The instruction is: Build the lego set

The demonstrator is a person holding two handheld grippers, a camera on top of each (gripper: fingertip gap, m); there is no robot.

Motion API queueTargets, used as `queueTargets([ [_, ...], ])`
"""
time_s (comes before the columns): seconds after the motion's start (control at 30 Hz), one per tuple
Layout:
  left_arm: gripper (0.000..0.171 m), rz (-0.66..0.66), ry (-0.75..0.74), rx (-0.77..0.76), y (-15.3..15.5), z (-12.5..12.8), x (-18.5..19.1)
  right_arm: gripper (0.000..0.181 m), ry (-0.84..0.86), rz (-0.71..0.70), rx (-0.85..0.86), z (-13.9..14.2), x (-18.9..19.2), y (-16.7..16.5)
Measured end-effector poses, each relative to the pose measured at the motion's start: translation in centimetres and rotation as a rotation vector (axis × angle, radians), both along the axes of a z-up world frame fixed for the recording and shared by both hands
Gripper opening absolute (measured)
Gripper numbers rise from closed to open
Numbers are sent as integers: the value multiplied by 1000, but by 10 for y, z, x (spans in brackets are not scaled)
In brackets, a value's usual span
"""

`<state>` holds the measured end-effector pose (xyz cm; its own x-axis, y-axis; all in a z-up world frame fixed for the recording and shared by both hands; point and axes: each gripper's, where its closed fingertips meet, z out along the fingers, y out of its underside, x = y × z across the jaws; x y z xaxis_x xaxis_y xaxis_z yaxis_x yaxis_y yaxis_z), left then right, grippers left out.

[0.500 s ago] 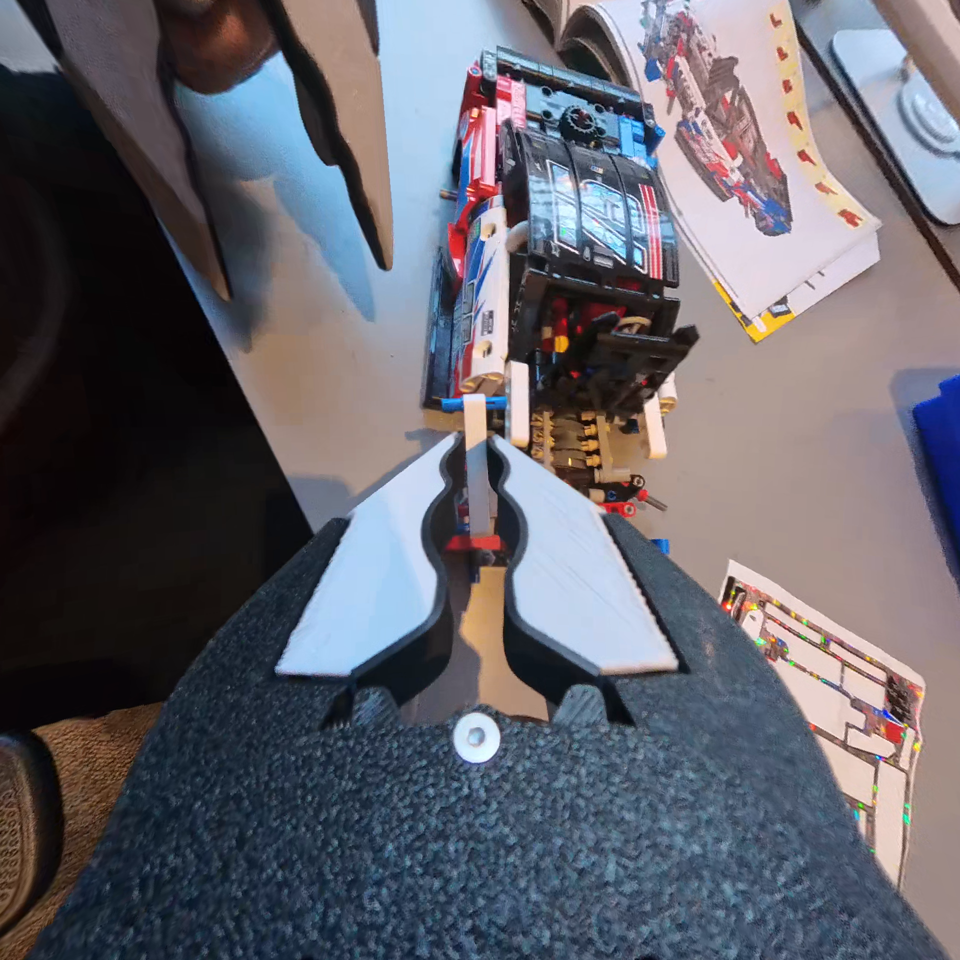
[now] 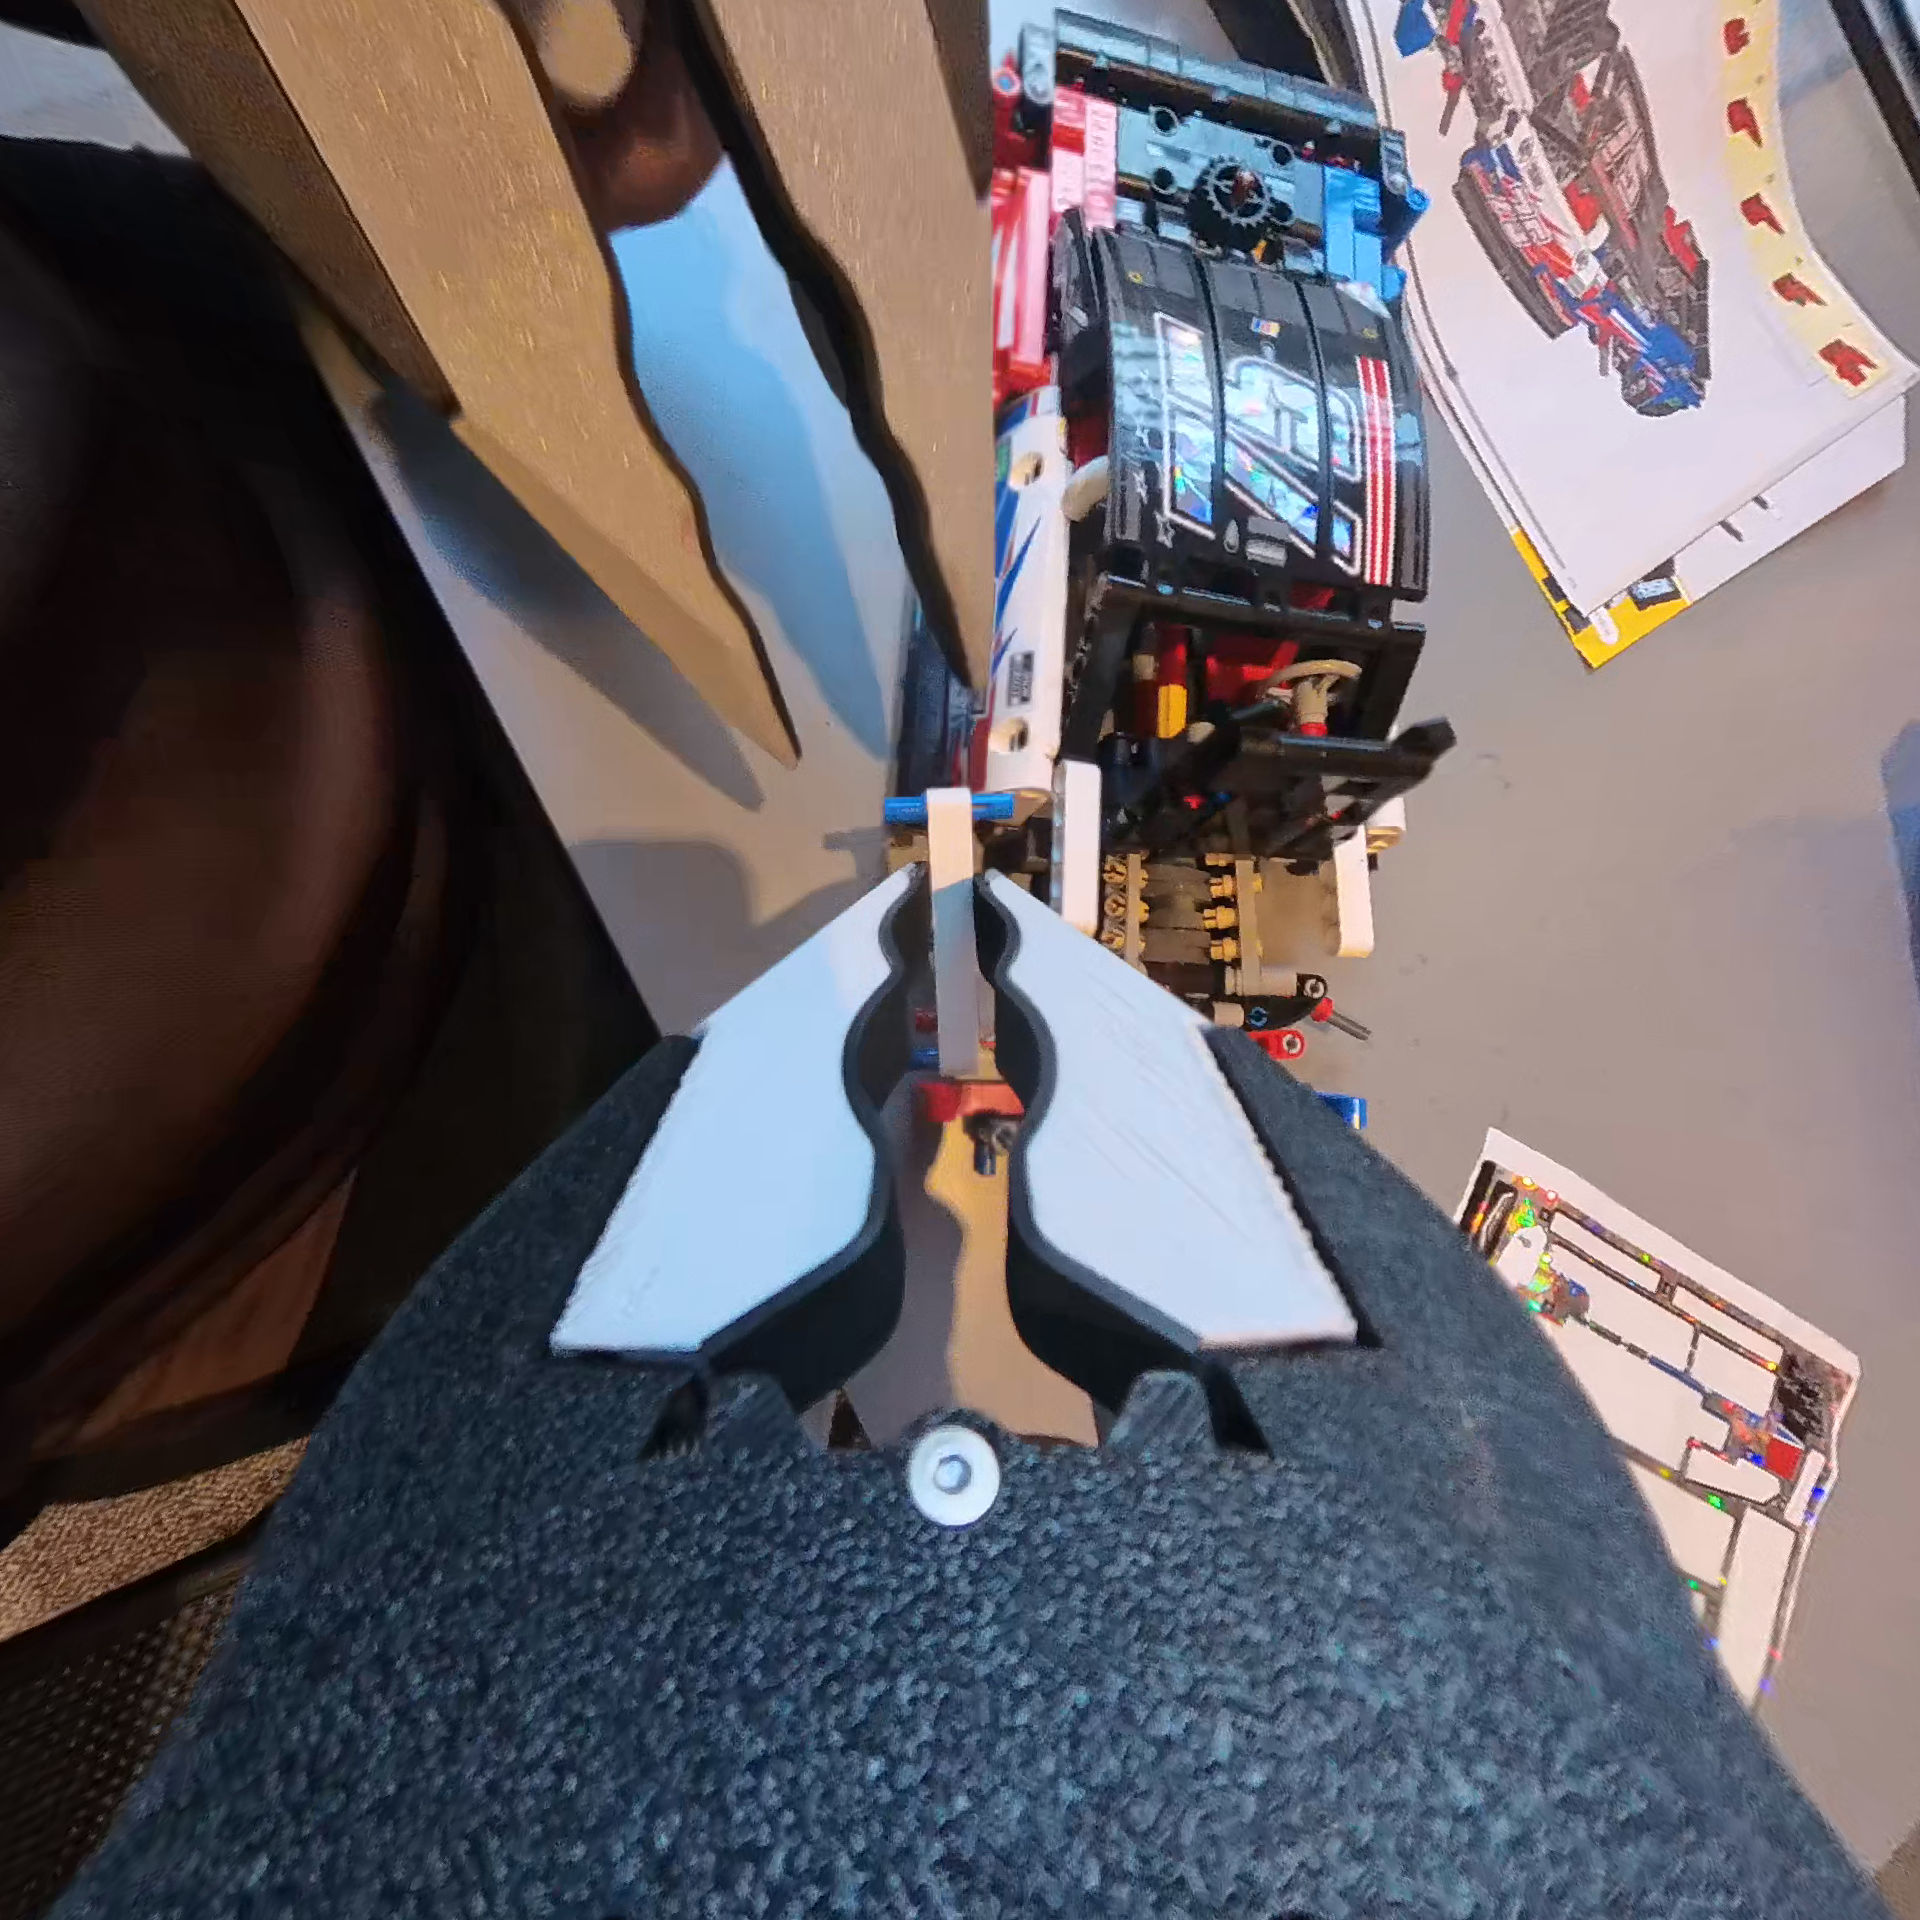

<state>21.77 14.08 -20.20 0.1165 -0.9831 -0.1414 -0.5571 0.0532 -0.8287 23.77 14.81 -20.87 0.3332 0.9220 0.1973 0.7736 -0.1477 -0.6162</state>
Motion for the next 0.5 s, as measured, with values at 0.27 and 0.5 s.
queueTargets([
  [0.27,25,74,59,325,-2,-5,0,8,-20,-34,-8,0,-11,-9],
  [0.5,21,73,85,762,-3,7,-6,8,-14,-44,-17,8,-22,-22],
])
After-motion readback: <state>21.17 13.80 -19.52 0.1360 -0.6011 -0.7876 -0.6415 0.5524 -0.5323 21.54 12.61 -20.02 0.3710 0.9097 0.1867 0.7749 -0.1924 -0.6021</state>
